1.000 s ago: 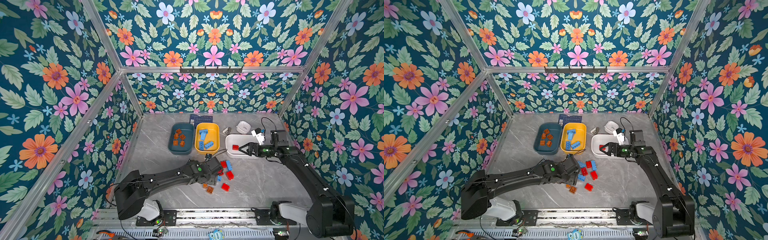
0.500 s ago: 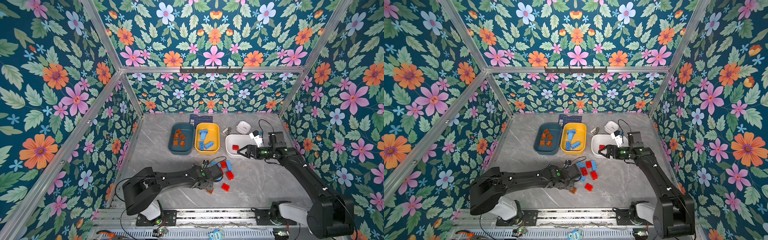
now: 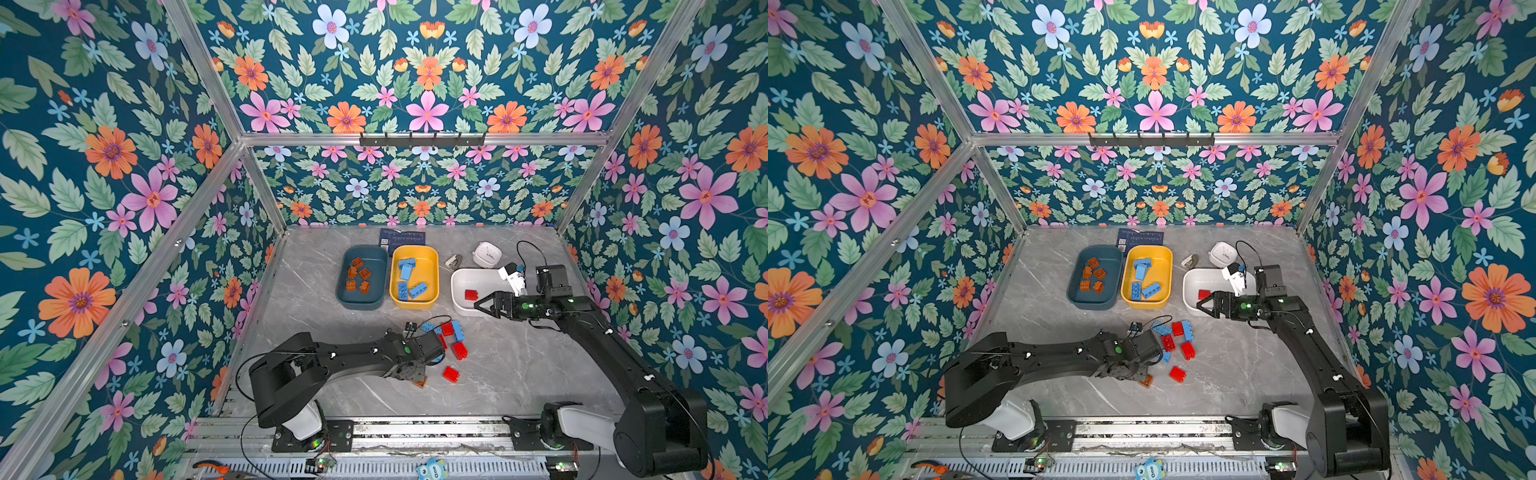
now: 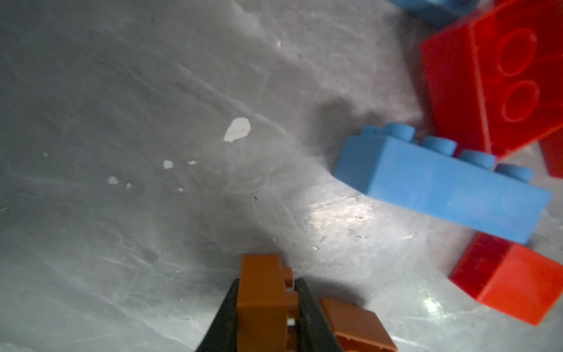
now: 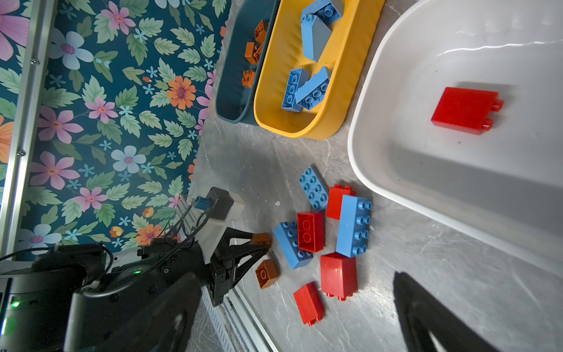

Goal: Sort the legos into containers by color
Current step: Pick up the lego from the middle-left of the table, then place the lego in the container.

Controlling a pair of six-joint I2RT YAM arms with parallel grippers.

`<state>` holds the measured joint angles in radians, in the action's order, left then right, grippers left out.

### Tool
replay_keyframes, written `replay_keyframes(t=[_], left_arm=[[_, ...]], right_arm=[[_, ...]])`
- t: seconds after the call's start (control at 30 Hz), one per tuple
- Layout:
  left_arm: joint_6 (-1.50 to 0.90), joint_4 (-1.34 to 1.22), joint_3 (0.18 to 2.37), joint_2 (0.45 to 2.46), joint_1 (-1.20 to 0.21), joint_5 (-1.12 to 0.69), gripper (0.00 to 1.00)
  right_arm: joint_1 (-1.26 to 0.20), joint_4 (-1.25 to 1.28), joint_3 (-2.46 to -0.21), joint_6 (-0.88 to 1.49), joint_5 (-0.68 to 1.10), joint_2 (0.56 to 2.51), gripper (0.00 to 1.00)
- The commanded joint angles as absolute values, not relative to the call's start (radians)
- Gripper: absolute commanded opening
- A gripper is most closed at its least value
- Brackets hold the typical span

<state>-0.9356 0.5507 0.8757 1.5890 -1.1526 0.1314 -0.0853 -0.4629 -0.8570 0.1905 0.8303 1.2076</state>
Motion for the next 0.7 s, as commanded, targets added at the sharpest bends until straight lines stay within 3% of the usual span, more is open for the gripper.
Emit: replay_keyframes(t=[0.0, 0.27, 0.67], left_arm=[[-0.921, 0.57, 0.893, 1.573, -1.148, 0.144, 0.26], [-0.791, 0.701, 1.037, 1.526, -1.074, 0.214, 0.24], [-0.342, 0.743, 1.37, 1.612, -0.653, 0.264, 0.25]], right_arm=[[-0.086, -0.466, -0.861, 0.179, 0.824, 1.198, 0.99], [-0.086, -0.448, -0.88, 0.192, 0.837, 1.197, 0.99], [-0.086, -0.351, -0.854, 0.259, 0.892, 1.205, 0.99]])
